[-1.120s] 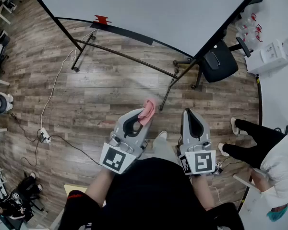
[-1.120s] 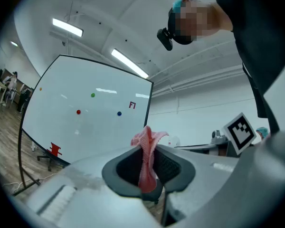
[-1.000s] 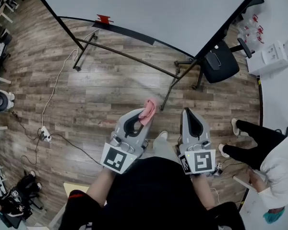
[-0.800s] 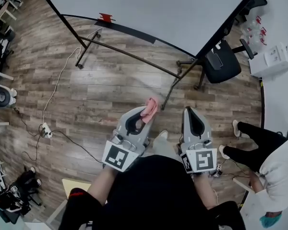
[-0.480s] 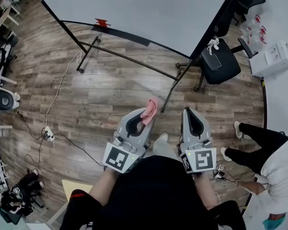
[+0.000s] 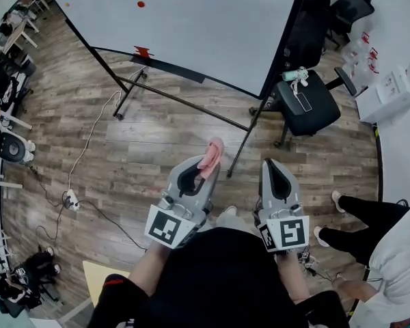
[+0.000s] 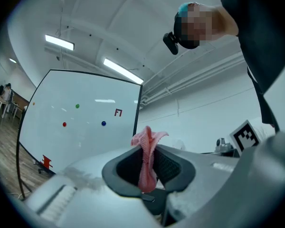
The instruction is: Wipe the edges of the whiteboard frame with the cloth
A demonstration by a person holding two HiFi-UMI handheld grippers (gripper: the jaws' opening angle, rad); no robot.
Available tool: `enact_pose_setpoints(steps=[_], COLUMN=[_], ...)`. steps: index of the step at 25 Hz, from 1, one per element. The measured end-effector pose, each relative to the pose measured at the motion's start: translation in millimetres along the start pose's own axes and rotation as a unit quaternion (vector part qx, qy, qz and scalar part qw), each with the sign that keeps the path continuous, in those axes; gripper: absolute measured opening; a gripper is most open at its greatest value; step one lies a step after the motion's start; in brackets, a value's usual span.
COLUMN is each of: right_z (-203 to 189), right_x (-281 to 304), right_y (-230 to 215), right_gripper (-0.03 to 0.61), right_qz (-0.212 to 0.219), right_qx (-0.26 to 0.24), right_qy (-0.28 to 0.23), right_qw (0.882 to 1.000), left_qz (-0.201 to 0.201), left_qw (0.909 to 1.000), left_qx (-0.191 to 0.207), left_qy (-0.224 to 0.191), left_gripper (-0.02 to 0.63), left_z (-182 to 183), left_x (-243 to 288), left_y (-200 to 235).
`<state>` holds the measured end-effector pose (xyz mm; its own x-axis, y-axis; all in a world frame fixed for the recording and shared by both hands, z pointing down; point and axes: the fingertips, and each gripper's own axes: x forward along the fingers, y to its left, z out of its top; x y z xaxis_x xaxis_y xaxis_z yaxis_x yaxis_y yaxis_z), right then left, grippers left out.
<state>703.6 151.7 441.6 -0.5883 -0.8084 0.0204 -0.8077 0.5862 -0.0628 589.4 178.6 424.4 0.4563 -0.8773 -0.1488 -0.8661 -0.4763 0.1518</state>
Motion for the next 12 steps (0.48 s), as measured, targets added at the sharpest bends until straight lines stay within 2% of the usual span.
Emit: enact_pose_setpoints(steps=[6,12], right_z=[3,4], right_x=[14,64], right_y=[-10,-6], right_gripper=[0.002,0.002], right_qz=[0.003,-0.016], right_qx=[-0.002,-0.005], right_qy=[-0.003,-0.008], right_qw=[1.0,1.0], left_qz=[-0.001,-0.019], left_qw=[0.9997,0.9992], left_qx=[0.006,0.001], left_qy=[-0.022,-0.036], left_gripper=[0.051,0.051], left_z=[14,26], left_x=[14,34], left_y=[6,55])
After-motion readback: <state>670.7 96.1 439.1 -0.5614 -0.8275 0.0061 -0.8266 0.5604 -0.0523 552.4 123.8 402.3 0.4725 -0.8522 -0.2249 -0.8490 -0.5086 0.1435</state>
